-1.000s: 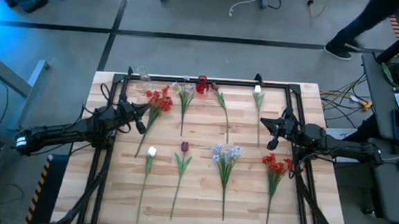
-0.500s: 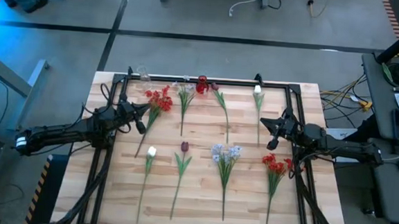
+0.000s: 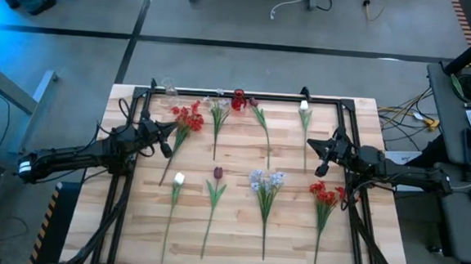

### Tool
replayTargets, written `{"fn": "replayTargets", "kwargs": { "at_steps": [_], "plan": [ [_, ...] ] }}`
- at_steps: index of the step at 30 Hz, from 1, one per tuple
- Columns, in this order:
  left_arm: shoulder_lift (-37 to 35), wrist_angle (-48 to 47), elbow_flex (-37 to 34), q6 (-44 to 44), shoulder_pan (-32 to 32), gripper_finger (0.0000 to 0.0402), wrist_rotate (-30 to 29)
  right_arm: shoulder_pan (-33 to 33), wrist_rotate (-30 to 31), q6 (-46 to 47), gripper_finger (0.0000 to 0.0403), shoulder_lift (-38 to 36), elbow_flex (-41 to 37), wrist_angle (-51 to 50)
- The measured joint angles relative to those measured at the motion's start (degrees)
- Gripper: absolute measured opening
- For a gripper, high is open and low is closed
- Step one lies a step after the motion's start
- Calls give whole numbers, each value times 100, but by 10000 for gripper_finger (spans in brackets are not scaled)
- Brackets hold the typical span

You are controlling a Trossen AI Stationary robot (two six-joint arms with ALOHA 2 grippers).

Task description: Sort flowers into vase by color

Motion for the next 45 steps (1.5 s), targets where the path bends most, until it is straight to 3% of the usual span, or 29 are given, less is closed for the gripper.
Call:
{"fn": "replayTargets", "kwargs": {
  "at_steps": [5,14,21,29,39,45],
  "plan": [
    [1,2,-1,0,1,0,1,0,-2,22,13,0,0,79],
    [1,2,1,0,1,0,1,-51,41,958,13,69,2,311],
    [0,2,1,0,1,0,0,-195,1522,1243,13,571,4,301],
    [1,2,-1,0,1,0,1,-669,1487,2300,13,1902,421,-155],
    [-1,2,-1,0,1,0,-1,-1444,863,3041,13,3936,1614,-917],
    [0,2,0,0,0,0,1,-1863,900,3192,13,5180,2364,-1192]
  ]
}}
